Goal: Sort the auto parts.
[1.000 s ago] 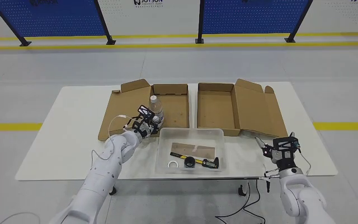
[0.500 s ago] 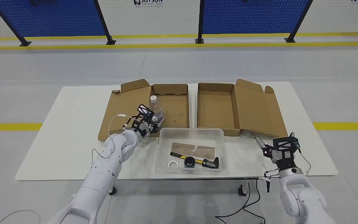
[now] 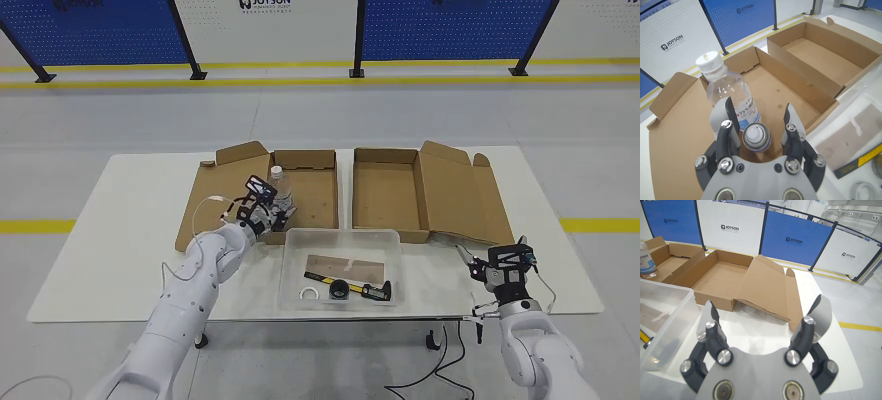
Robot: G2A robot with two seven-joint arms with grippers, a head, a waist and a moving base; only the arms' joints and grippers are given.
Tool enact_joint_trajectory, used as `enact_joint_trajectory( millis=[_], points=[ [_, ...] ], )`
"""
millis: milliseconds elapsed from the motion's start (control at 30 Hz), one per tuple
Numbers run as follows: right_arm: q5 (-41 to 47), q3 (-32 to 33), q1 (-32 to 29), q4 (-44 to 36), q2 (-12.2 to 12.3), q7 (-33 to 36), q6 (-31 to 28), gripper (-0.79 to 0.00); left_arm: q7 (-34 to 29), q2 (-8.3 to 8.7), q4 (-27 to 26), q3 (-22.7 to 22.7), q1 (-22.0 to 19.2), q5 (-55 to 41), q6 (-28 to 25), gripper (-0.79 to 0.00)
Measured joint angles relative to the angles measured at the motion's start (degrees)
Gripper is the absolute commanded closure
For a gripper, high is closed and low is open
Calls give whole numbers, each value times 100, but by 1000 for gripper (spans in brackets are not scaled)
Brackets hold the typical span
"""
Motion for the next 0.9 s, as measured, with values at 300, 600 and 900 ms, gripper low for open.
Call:
enact_joint_trajectory(
  millis=[300,600,900],
  points=[
    [0,0,0,0,0,0,0,-785,-370,114,-1198,-258,424,-169,-414,-416],
    [0,0,0,0,0,0,0,-785,-1397,220,-2731,-151,1199,-629,-1525,-400],
    [0,0,0,0,0,0,0,-785,-2431,267,-3199,193,1582,-974,-1963,-416]
  ],
)
